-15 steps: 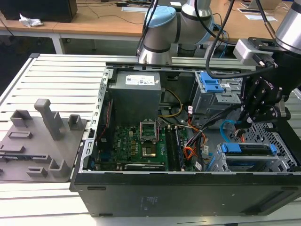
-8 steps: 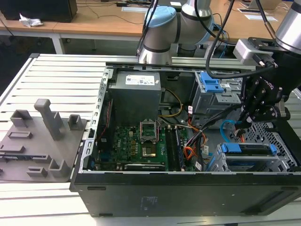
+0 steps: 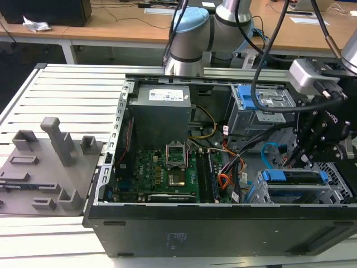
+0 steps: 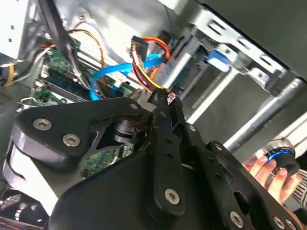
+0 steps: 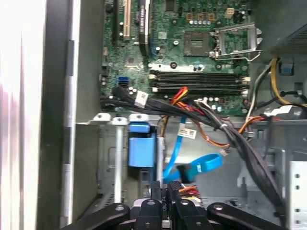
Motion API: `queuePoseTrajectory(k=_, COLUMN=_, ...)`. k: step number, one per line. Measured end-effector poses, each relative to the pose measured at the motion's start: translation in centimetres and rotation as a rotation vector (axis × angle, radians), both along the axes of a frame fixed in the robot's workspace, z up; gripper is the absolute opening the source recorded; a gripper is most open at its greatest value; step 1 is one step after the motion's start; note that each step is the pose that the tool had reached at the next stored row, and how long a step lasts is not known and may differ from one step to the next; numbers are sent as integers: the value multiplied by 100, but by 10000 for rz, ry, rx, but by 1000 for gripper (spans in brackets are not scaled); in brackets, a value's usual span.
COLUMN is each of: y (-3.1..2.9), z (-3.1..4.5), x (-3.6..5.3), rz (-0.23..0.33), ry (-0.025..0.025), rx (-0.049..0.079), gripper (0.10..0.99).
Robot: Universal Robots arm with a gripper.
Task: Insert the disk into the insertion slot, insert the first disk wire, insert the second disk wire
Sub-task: 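Insert the first disk wire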
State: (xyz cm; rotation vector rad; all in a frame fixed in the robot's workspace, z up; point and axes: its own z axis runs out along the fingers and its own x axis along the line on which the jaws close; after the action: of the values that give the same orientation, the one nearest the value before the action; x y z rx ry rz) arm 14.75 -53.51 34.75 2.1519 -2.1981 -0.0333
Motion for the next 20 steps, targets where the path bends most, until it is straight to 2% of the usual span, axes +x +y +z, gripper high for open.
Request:
queuePoseTrajectory(k=2, y=-46, z=0, x=32, rz=-1, ry=15, rx=-1, gripper=173)
queuePoseTrajectory(k=6, y=-88, z=-6, x=154, rz=0, ry=61, rx=1, gripper=173)
queuePoseTrajectory(k=13, y=-72, z=-48, x=158, rz=2, ry=65, rx=80, gripper=173)
queuePoseTrajectory(k=20, y=-74, z=-87, x=152, rz=0, ry=65, rx=78, gripper=173)
